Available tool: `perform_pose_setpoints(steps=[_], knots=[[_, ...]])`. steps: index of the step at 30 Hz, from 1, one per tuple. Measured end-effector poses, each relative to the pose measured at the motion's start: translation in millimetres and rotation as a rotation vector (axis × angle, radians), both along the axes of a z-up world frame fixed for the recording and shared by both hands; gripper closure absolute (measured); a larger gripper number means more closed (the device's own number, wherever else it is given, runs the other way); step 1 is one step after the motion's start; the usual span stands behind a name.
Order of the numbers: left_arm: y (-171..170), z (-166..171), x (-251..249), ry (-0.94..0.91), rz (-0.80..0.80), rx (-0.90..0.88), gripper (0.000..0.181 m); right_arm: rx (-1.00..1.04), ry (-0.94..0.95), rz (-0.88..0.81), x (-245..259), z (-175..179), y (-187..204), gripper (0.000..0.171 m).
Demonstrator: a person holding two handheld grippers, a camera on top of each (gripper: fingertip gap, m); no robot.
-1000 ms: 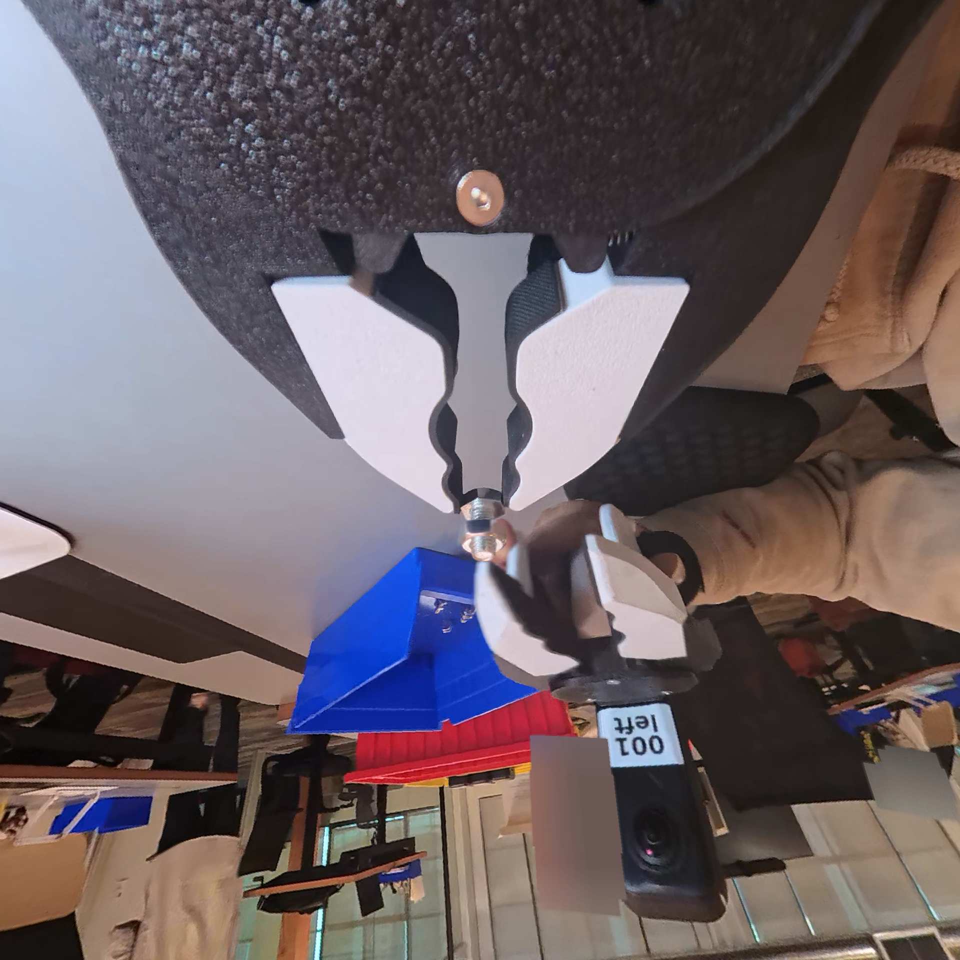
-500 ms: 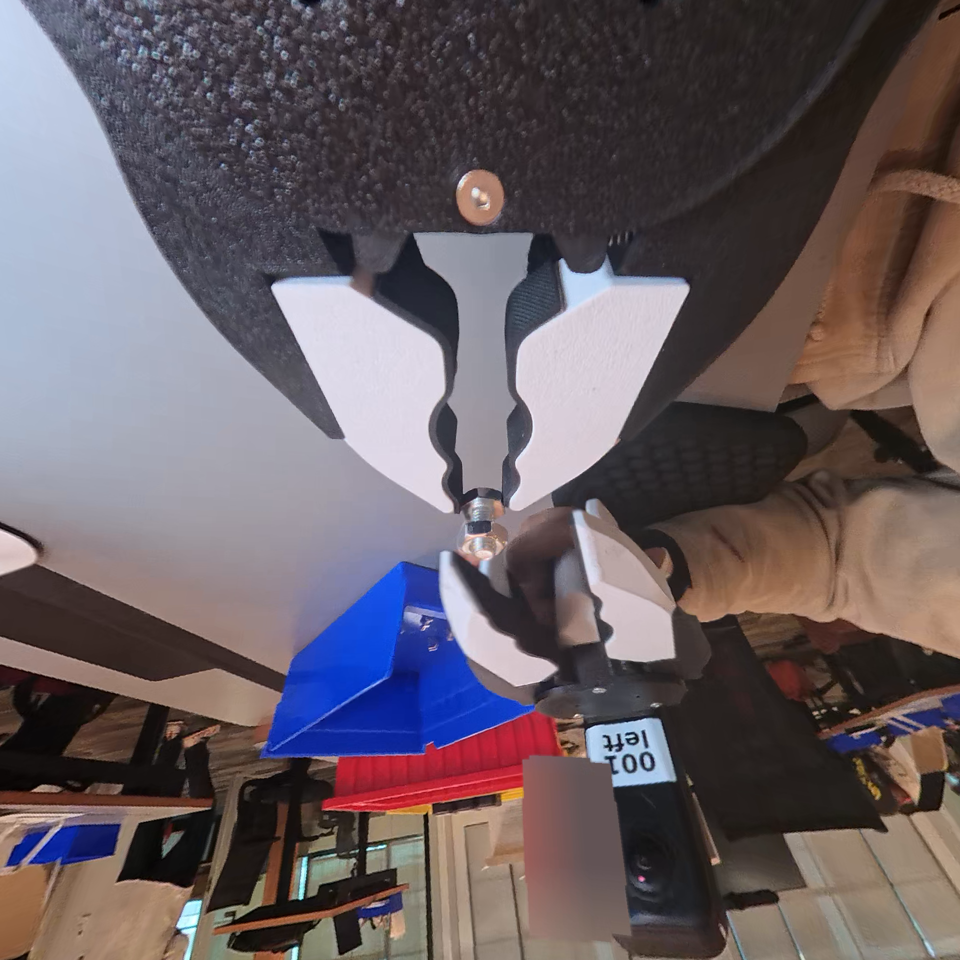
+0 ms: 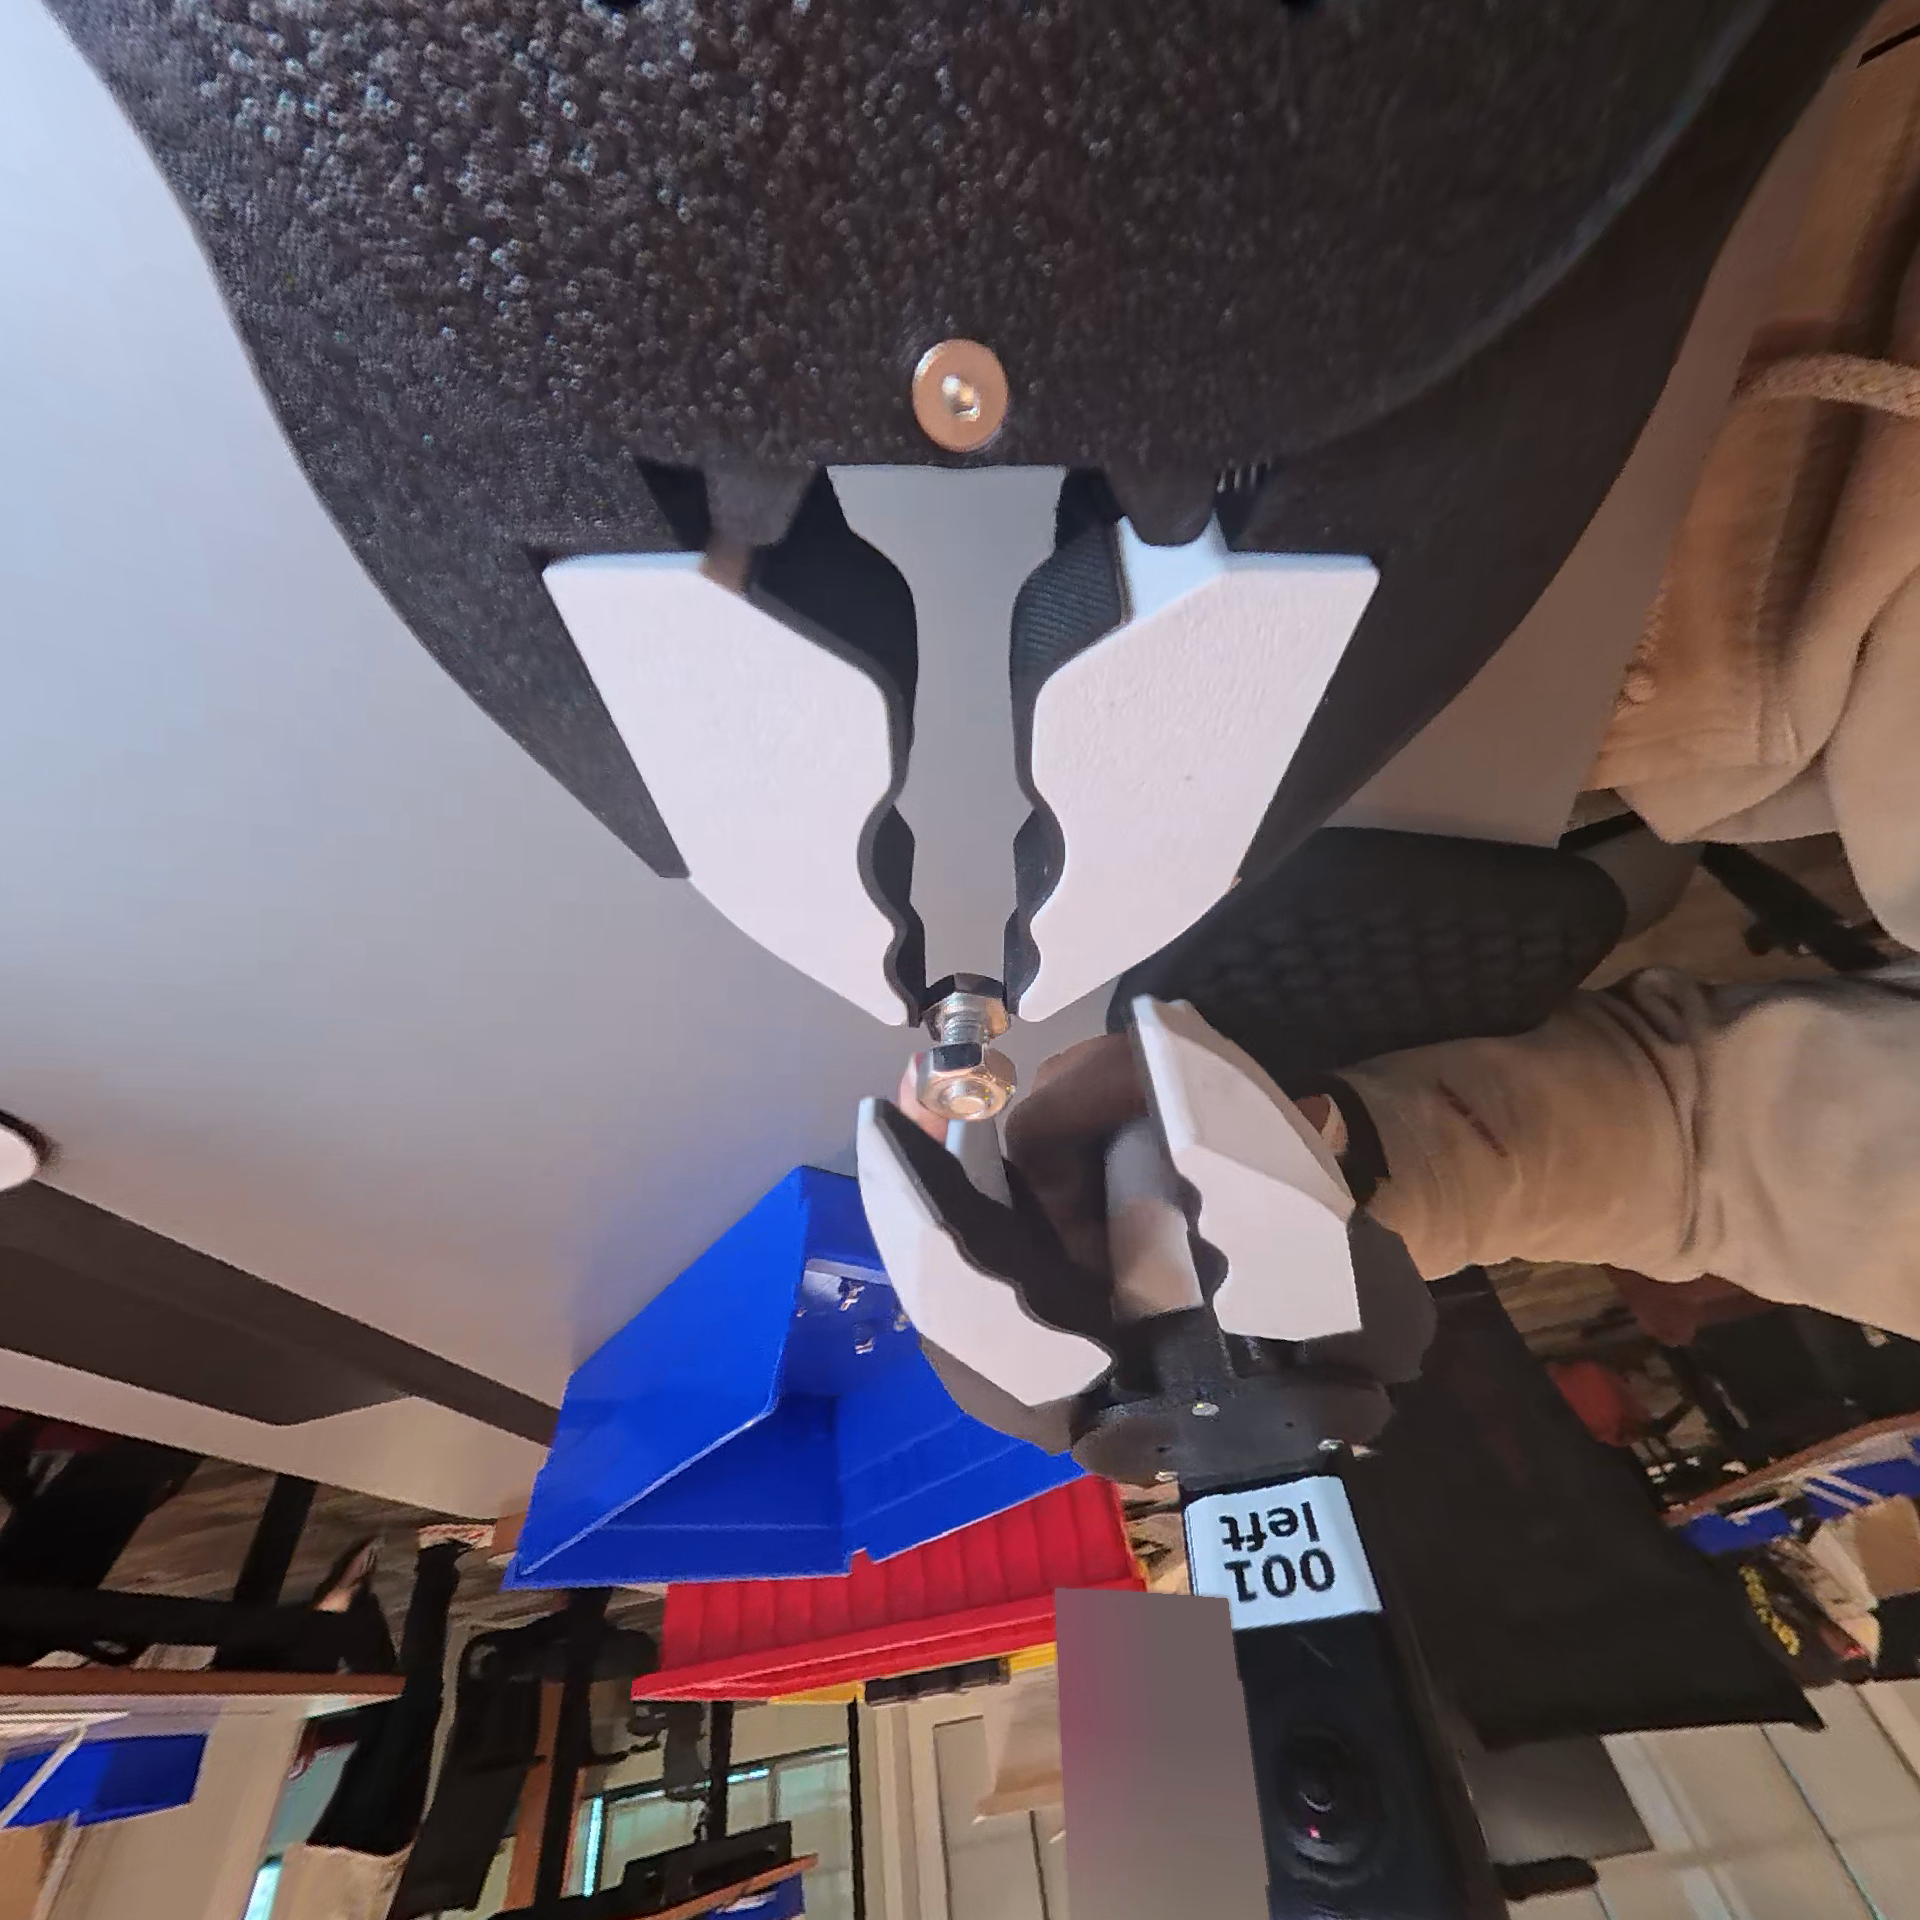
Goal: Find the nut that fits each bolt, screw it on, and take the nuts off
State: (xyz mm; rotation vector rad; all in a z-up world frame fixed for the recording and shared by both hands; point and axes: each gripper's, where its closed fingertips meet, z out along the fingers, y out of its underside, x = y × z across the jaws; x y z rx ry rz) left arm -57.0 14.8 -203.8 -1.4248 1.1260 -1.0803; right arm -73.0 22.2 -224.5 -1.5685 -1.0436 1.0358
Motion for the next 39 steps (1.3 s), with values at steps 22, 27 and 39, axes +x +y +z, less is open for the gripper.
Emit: perform_pose_setpoints(steps=[22,27,39], knots=[[1,4,-6,-0.033,-0.024,-0.034,0.155,-0.031,-0.029,-0.063,9,-4,12,0.157],[0,-7,1,0.024,-0.009,-0.004,0.14,-0.023,-0.047,-0.018,1,-7,3,0.157],[2,-6,-1,0.023,0.003,0.016,0.141,-0.039,-0.054,-0.019,1,-10,3,0.157]])
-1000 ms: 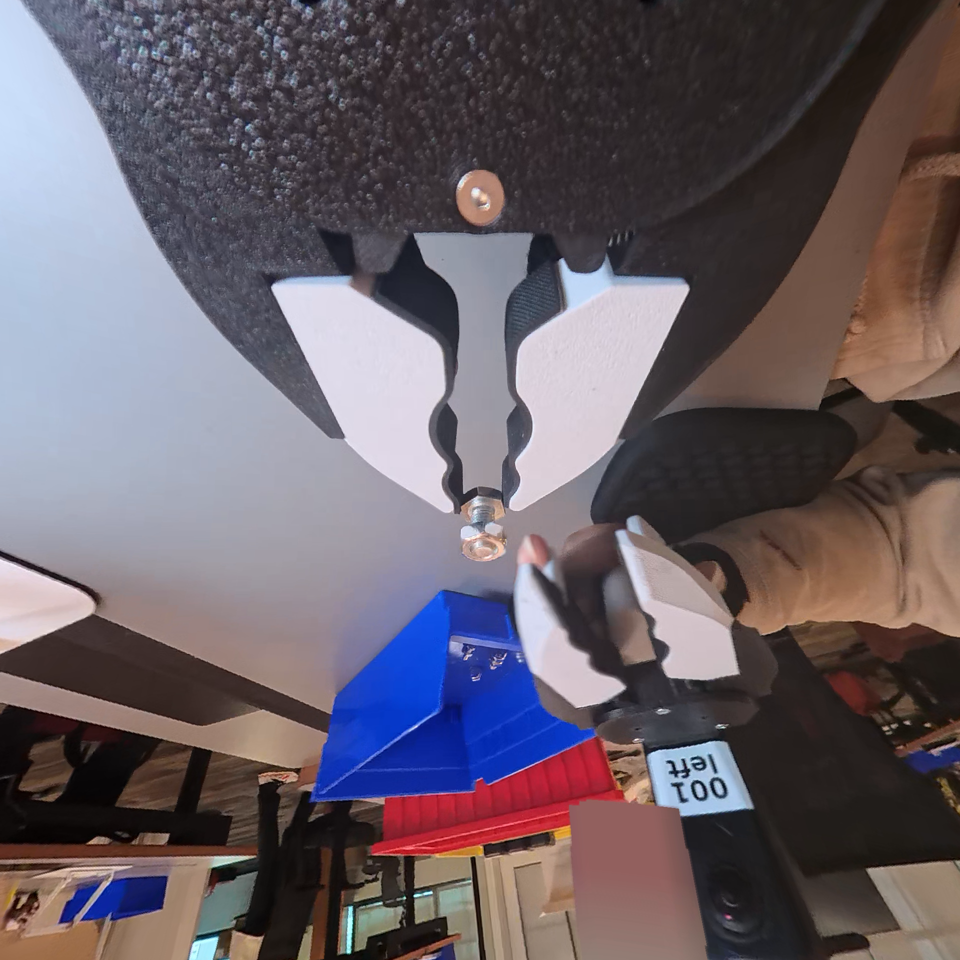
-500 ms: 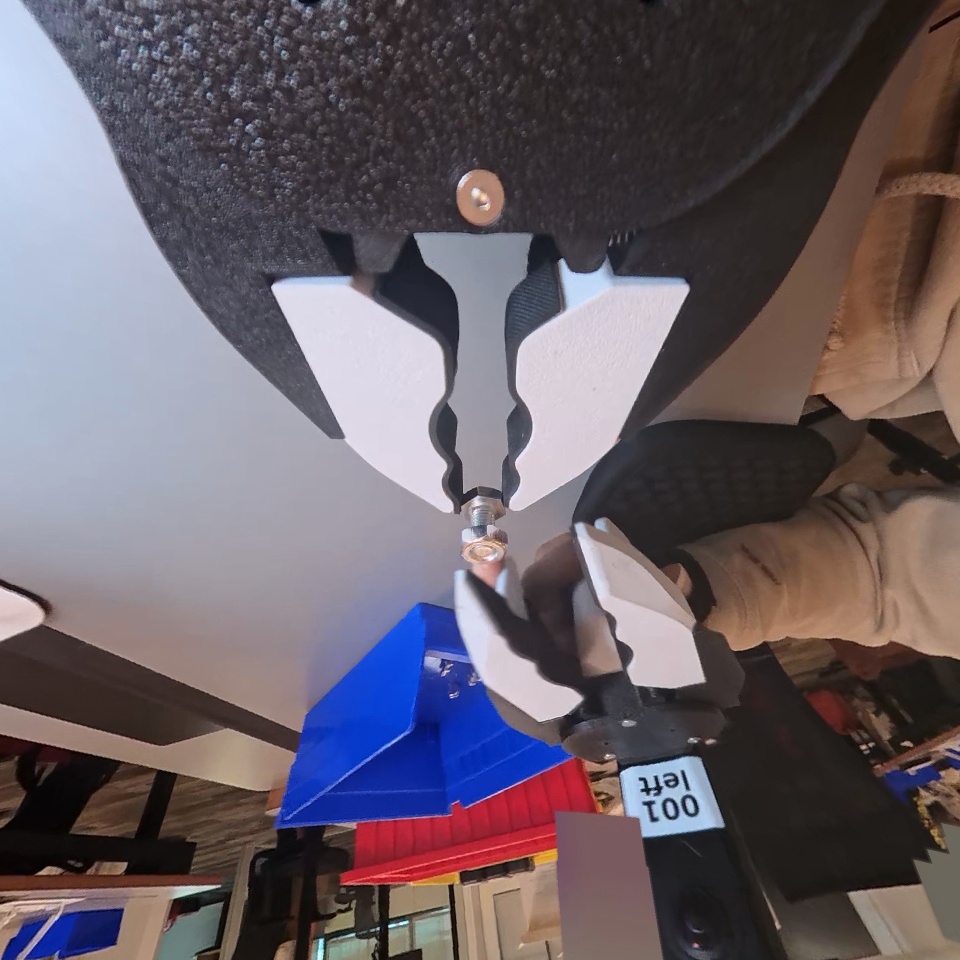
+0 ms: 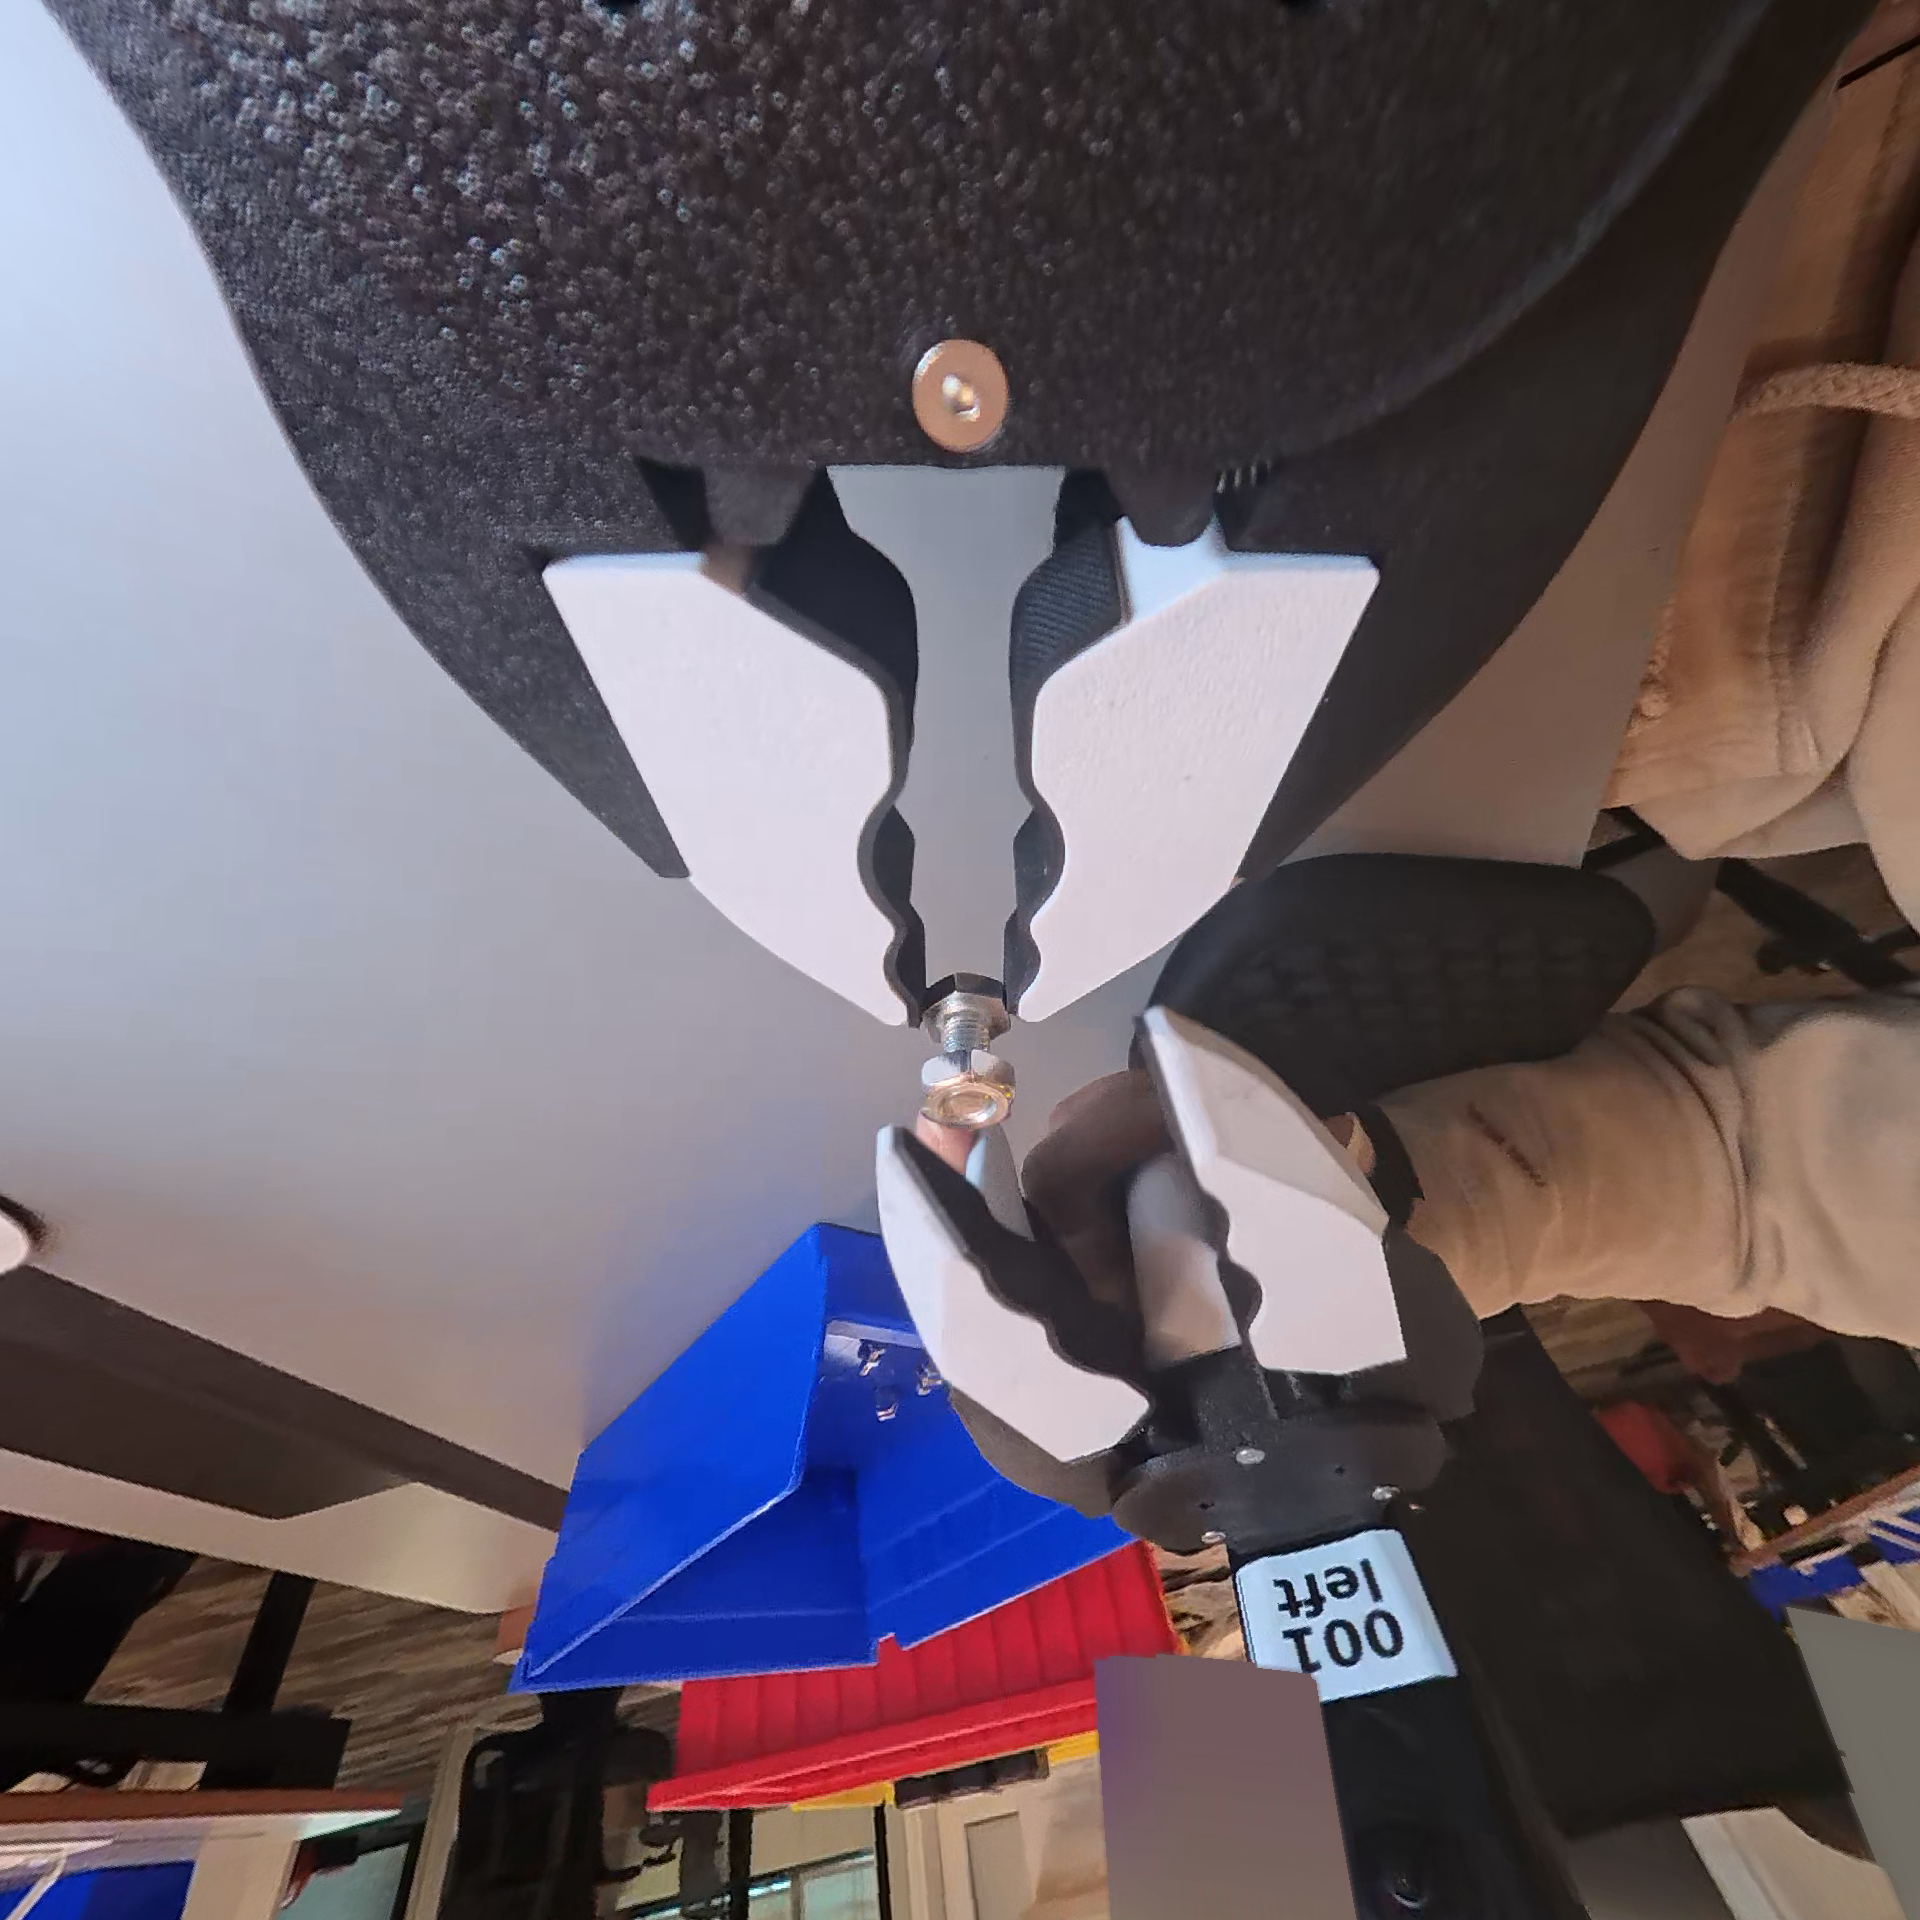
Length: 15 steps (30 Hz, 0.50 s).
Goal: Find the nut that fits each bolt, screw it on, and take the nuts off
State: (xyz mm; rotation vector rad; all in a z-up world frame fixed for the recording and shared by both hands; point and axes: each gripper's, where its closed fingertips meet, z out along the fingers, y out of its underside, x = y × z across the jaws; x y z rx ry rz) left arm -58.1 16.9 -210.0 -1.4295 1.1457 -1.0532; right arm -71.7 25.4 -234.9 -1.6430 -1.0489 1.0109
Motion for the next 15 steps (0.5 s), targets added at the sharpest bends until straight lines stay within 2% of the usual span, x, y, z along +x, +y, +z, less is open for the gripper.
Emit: perform_pose_setpoints(steps=[2,3,4,5,9,12,15], knots=[[-6,-5,2,0.039,-0.027,0.015,0.144,-0.003,0.0,-0.006,1,0,1,0.157],[-8,-4,1,0.044,-0.039,0.022,0.15,-0.003,-0.001,-0.025,4,0,5,0.157],[-14,-1,-1,0.032,-0.084,0.017,0.168,-0.006,0.007,-0.045,7,1,9,0.157],[-16,4,-2,0.001,-0.097,0.0,0.169,-0.016,0.015,-0.057,9,2,12,0.157],[-4,6,-4,-0.014,-0.022,0.015,0.158,-0.01,0.011,-0.051,9,3,10,0.157],[4,0,-2,0.012,0.034,0.038,0.141,-0.009,-0.007,-0.001,0,-2,0,0.157],[-5,-6,2,0.058,-0.013,0.063,0.146,-0.015,-0.014,0.006,-1,-3,-1,0.157]])
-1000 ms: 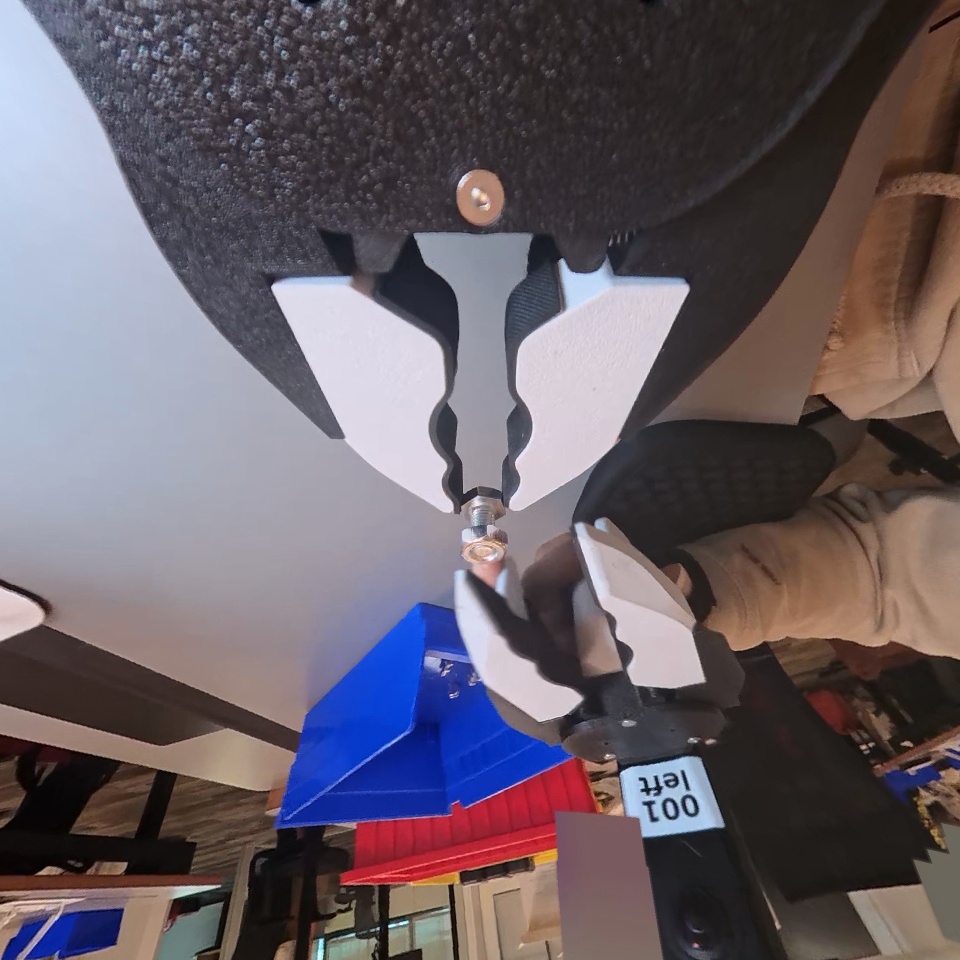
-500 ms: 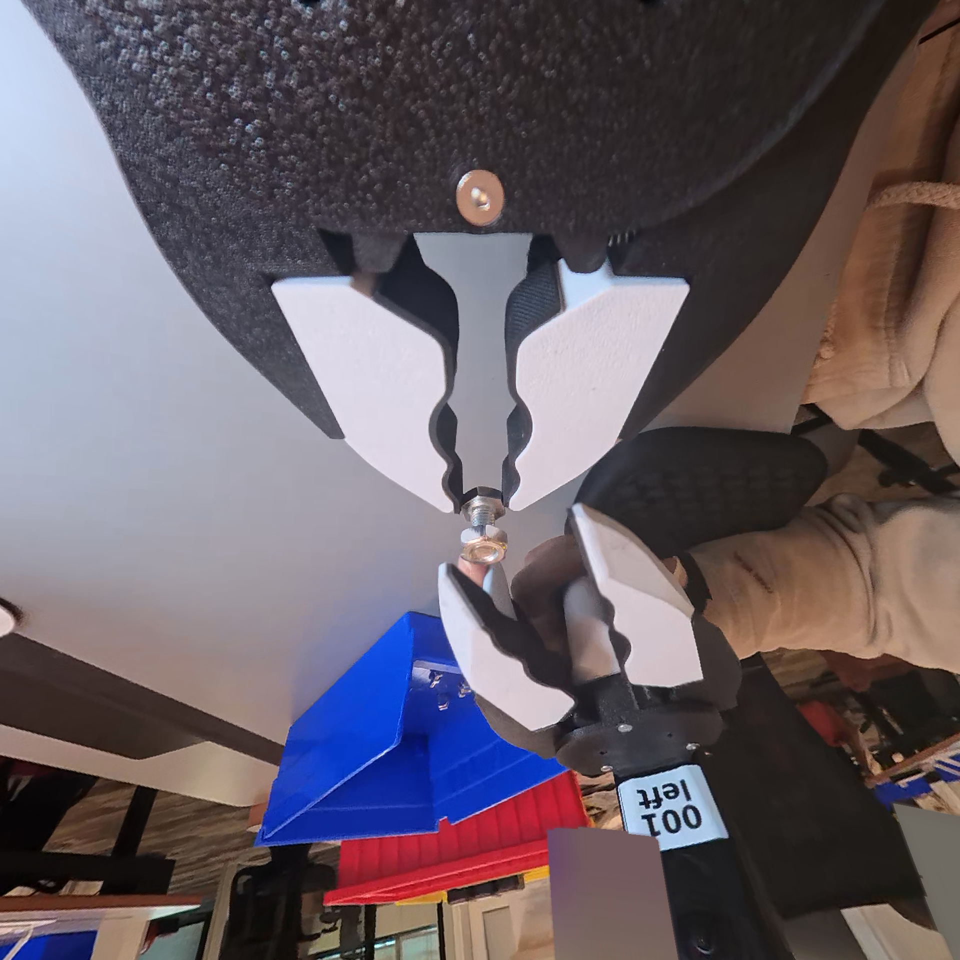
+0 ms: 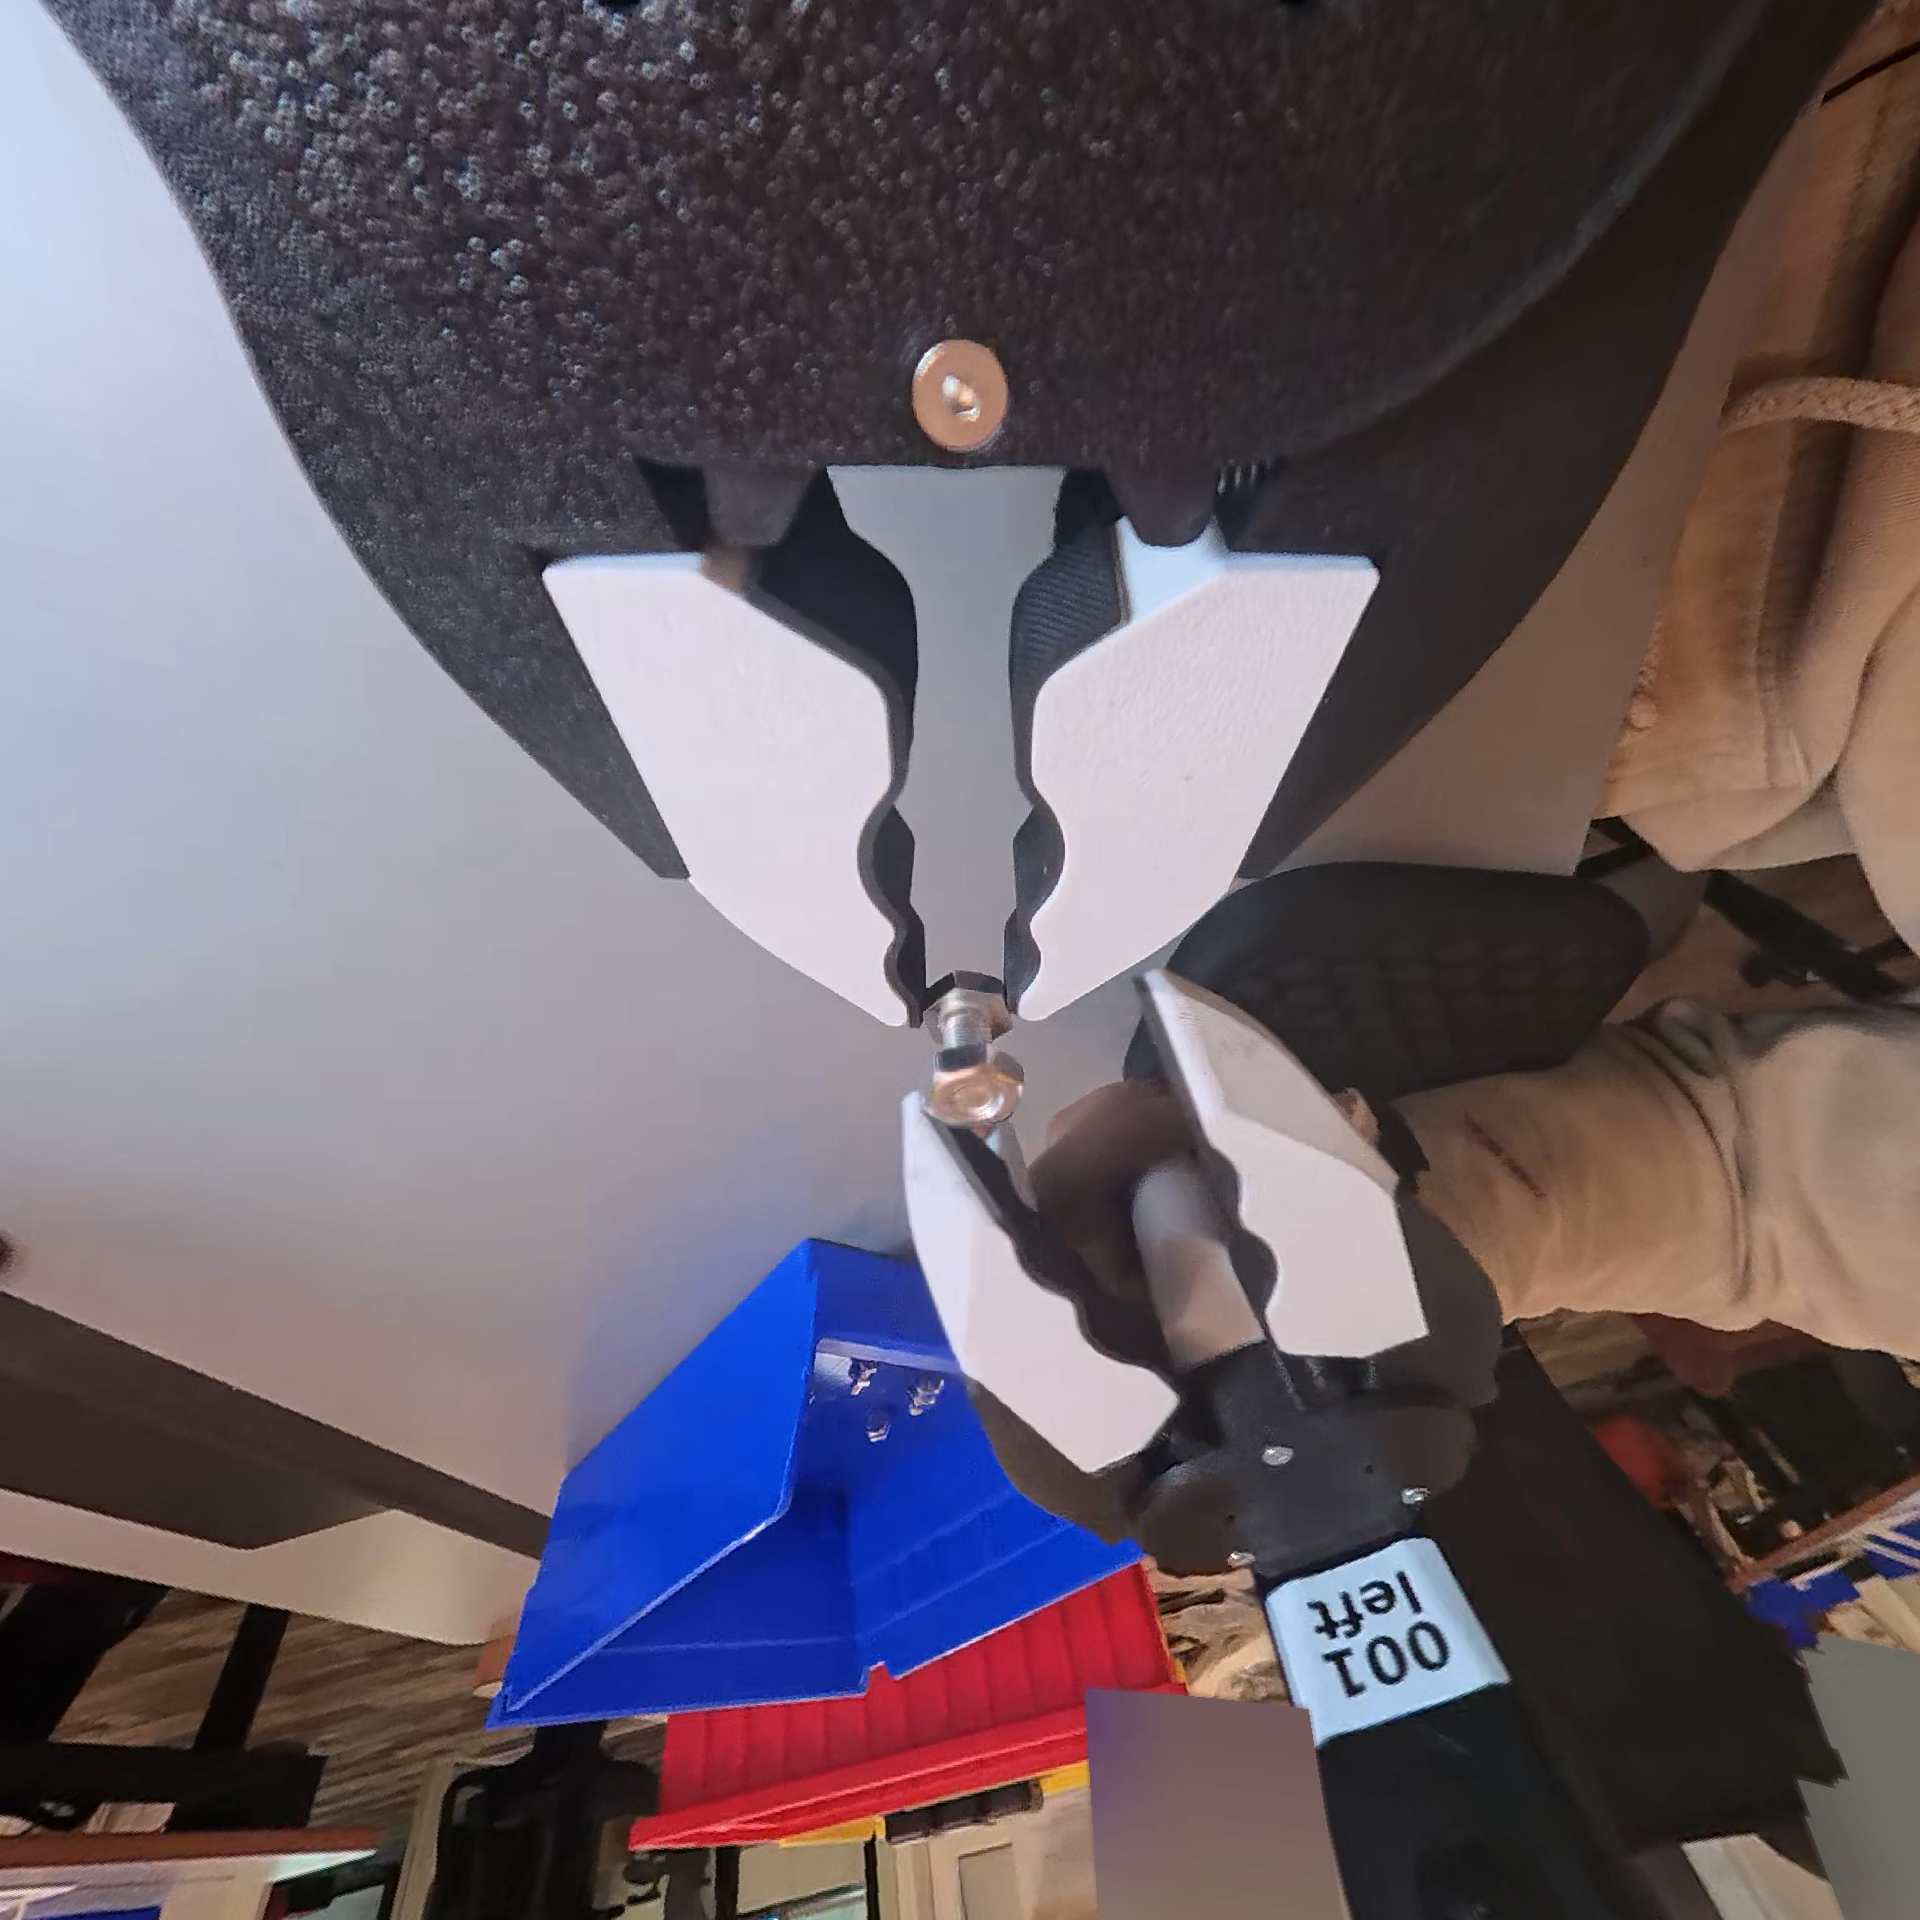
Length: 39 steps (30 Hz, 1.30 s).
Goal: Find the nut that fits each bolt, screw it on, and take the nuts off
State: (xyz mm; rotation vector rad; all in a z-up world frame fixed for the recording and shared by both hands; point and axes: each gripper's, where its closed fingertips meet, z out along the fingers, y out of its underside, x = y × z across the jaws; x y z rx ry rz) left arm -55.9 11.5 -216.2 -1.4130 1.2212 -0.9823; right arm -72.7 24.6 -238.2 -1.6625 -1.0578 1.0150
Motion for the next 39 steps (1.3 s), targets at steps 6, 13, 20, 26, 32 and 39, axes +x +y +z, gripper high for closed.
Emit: perform_pose_setpoints(steps=[6,13,20,26,32,39], knots=[[3,7,-7,-0.041,-0.007,-0.044,0.164,-0.014,0.018,-0.059,11,3,13,0.157],[1,-1,0,0.001,0.005,-0.009,0.146,-0.012,-0.009,0.0,0,-3,0,0.157],[5,10,-7,-0.053,0.008,-0.033,0.162,-0.023,0.011,-0.045,10,2,10,0.157],[1,-2,0,0.002,-0.003,-0.009,0.149,-0.012,-0.008,0.01,0,-1,-1,0.157],[-4,8,-5,-0.038,-0.046,-0.033,0.172,-0.012,0.006,-0.049,12,3,12,0.157],[6,1,-2,-0.03,0.019,-0.034,0.151,0.01,-0.031,0.016,-1,-3,-3,0.157]])
